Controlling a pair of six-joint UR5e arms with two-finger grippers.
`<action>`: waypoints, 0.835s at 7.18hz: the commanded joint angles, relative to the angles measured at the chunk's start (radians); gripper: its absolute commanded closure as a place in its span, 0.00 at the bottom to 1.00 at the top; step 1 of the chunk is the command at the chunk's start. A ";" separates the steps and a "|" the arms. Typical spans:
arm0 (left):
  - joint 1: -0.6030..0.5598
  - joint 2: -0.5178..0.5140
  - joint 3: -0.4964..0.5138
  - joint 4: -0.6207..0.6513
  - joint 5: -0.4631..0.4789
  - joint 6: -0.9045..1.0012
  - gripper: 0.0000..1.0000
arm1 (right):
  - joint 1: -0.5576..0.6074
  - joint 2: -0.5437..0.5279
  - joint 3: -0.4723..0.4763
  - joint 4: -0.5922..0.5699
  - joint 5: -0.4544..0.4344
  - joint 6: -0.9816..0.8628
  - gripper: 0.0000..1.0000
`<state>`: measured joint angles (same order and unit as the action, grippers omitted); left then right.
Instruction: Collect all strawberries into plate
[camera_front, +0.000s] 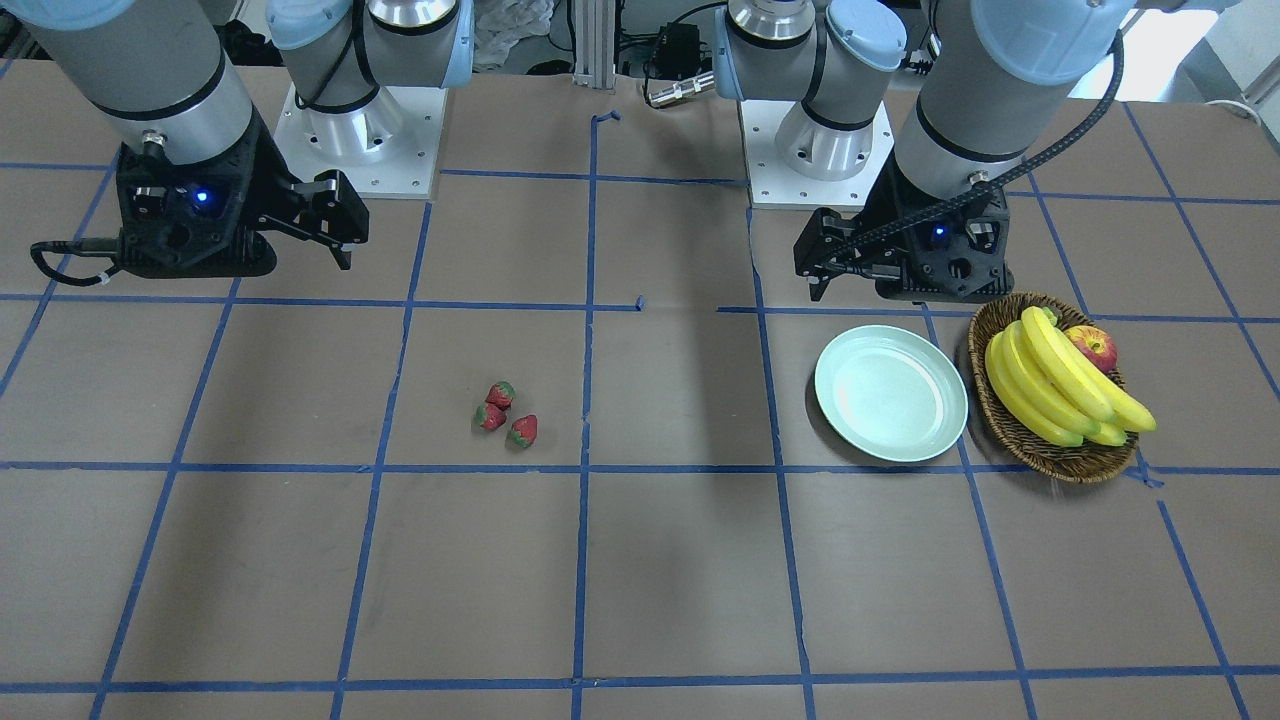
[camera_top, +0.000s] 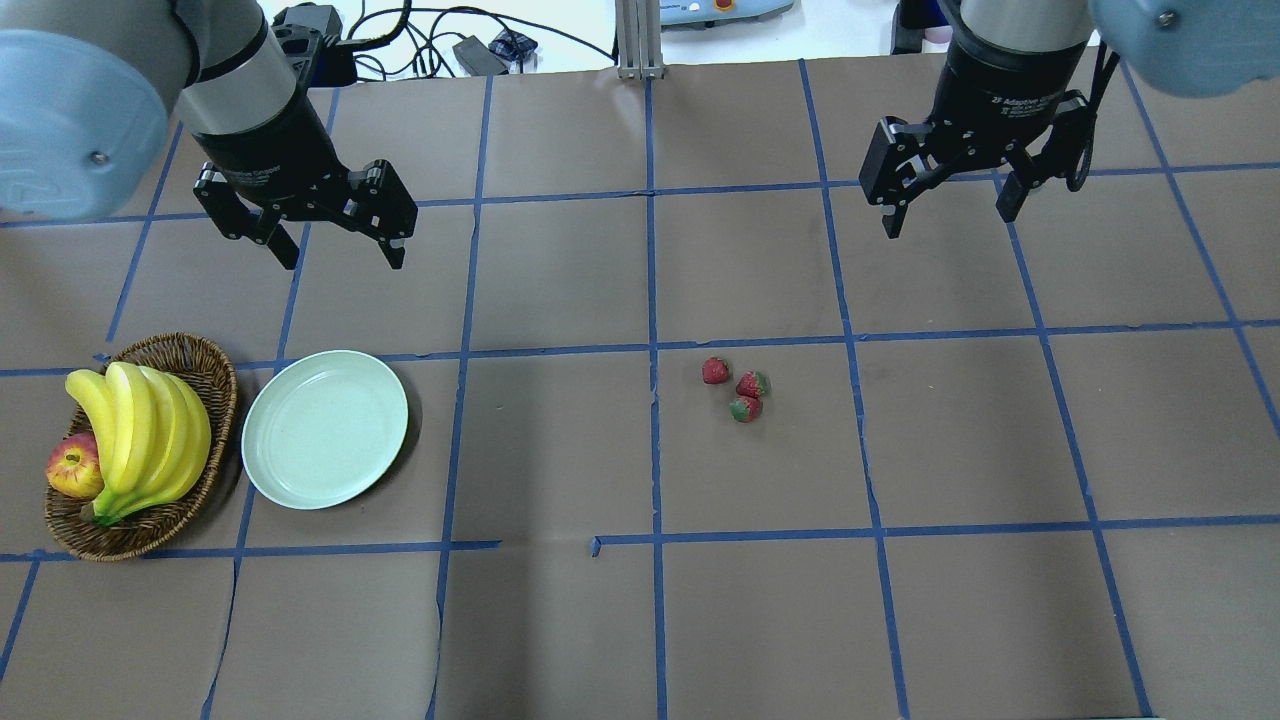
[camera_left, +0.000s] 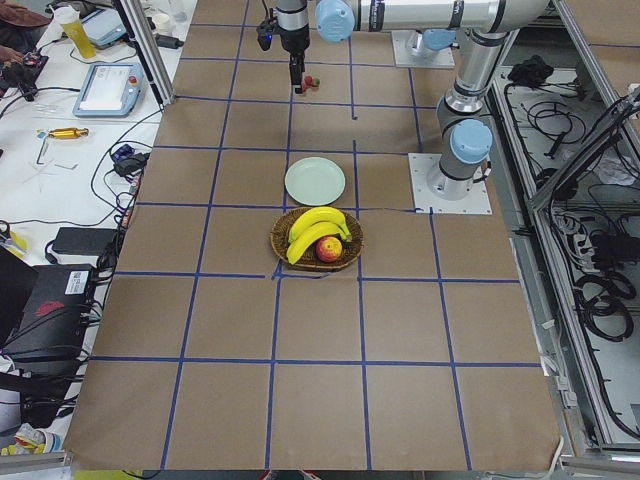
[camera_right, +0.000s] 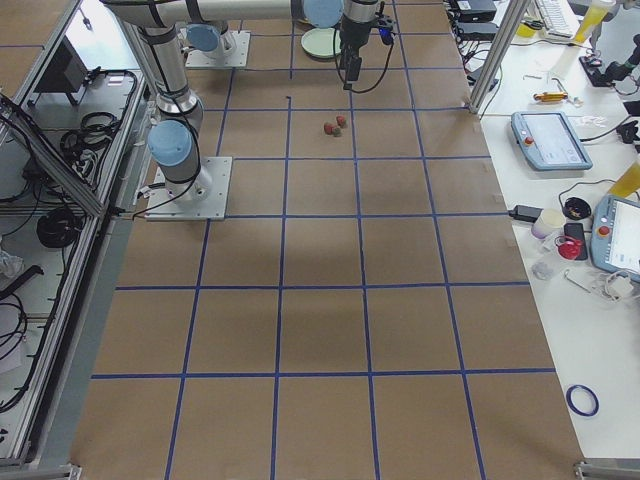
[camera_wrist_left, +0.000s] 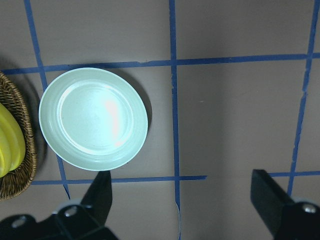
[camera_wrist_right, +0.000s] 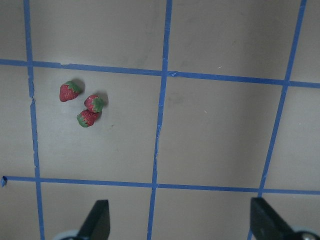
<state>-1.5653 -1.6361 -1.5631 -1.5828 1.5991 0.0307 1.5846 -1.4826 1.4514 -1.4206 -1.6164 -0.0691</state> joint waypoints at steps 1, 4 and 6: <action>0.001 -0.001 -0.002 0.003 0.004 0.002 0.00 | 0.000 -0.016 0.000 0.006 0.004 0.000 0.00; -0.001 -0.001 -0.008 0.001 -0.005 0.000 0.00 | 0.002 -0.015 0.003 0.005 -0.003 0.000 0.00; -0.002 0.010 -0.005 0.001 -0.002 0.000 0.00 | 0.002 -0.011 0.004 0.005 -0.004 0.000 0.00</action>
<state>-1.5666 -1.6336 -1.5690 -1.5813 1.5970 0.0307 1.5861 -1.4966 1.4546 -1.4157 -1.6196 -0.0690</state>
